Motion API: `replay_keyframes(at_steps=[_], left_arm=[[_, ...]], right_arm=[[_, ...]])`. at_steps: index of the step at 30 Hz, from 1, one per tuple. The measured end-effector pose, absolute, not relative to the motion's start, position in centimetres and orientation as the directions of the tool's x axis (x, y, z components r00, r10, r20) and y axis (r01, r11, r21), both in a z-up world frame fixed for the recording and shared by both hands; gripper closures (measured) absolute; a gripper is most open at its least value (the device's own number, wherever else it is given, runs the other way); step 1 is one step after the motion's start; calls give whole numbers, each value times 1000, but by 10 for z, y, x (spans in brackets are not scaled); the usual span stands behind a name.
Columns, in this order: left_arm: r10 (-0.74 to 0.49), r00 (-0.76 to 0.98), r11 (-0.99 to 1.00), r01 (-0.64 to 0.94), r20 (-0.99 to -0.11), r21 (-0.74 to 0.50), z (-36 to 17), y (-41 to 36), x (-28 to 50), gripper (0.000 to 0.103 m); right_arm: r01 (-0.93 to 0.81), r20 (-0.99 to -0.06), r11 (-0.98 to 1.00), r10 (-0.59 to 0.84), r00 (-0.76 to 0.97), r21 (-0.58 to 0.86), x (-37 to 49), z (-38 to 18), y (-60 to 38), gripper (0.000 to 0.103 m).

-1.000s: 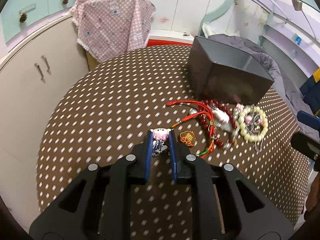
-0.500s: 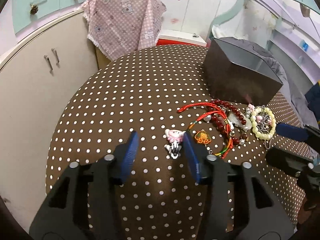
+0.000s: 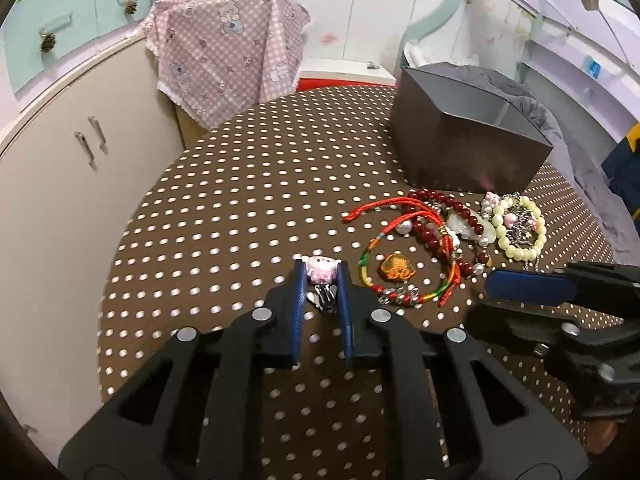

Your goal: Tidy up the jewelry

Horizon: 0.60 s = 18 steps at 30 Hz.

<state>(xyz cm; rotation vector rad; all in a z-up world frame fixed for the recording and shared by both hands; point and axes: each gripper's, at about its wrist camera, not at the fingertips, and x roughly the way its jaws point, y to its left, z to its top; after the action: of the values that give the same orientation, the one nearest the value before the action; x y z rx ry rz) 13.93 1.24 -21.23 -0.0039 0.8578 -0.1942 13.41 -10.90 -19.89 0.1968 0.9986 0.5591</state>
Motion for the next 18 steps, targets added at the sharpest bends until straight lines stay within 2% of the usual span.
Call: replay_keyframes(at_steps=[5, 7, 10, 11, 14, 18], left_arm=[[-136, 658, 990, 117, -741, -77, -209, 28, 130, 88], [-132, 659, 991, 111, -741, -78, -209, 30, 128, 88], [-127, 661, 992, 99, -740, -82, -208, 34, 125, 88], [-127, 661, 992, 96, -739, -85, -208, 34, 124, 88], [-131, 664, 991, 98, -736, -87, -206, 34, 121, 88], [-132, 673, 991, 96, -728, -90, -201, 35, 117, 88]], right_arm=[[-300, -767, 882, 467, 441, 364, 147, -201, -99, 65], [-275, -780, 901, 428, 455, 335, 152, -204, -99, 70], [-293, -796, 927, 357, 489, 235, 156, -207, -90, 80], [-304, -799, 933, 329, 503, 192, 156, -208, -88, 90], [-339, -778, 905, 402, 483, 257, 152, -207, -100, 101], [-389, -713, 872, 473, 518, 296, 135, -181, -122, 101]])
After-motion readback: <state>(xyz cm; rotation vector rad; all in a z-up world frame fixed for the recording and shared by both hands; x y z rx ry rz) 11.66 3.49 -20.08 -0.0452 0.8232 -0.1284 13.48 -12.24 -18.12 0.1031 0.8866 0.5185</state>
